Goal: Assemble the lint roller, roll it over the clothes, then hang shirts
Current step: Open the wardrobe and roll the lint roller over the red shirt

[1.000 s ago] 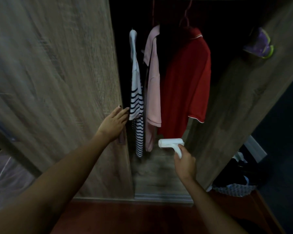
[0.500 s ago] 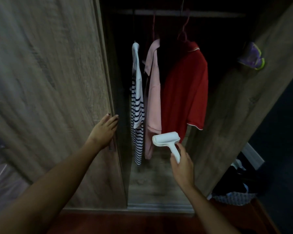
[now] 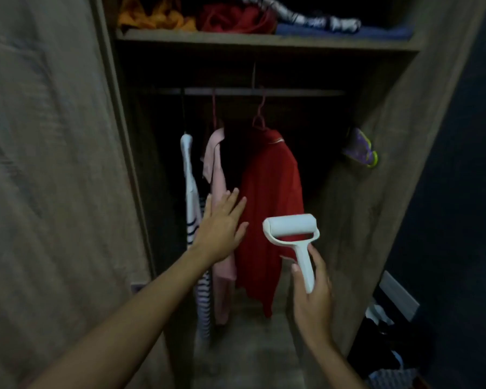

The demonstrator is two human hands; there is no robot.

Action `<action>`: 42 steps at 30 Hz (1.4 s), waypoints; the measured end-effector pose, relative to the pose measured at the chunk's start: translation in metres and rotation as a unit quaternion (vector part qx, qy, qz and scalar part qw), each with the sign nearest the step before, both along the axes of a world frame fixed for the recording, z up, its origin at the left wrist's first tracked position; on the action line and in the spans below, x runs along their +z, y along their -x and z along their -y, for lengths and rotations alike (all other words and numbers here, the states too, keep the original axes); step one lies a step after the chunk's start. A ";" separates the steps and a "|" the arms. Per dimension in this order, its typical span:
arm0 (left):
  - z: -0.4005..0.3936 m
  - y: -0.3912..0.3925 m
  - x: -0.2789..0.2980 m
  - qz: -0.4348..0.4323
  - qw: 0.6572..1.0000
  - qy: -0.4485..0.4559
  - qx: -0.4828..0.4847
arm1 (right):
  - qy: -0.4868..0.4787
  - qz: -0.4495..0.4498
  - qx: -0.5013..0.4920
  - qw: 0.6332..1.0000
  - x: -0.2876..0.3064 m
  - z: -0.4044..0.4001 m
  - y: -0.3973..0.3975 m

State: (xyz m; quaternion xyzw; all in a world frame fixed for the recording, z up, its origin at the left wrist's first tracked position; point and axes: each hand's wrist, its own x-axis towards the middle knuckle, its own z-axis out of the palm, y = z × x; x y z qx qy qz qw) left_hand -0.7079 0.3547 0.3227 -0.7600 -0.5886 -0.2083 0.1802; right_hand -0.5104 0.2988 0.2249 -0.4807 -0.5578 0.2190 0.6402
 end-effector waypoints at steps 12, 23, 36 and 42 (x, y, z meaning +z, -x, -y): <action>-0.106 -0.136 0.014 0.273 0.954 -0.045 0.116 | -0.006 -0.066 0.032 0.997 0.025 -0.104 -0.112; -0.089 -0.078 -0.004 0.399 0.885 -0.143 0.195 | -0.011 -0.087 0.161 0.983 0.048 -0.180 -0.090; -0.049 -0.036 0.010 0.397 0.869 -0.174 0.240 | -0.003 -0.100 0.323 0.941 0.083 -0.201 0.024; -0.033 -0.021 0.012 0.285 0.915 -0.161 0.236 | 0.030 -0.097 0.368 0.924 0.040 -0.189 0.033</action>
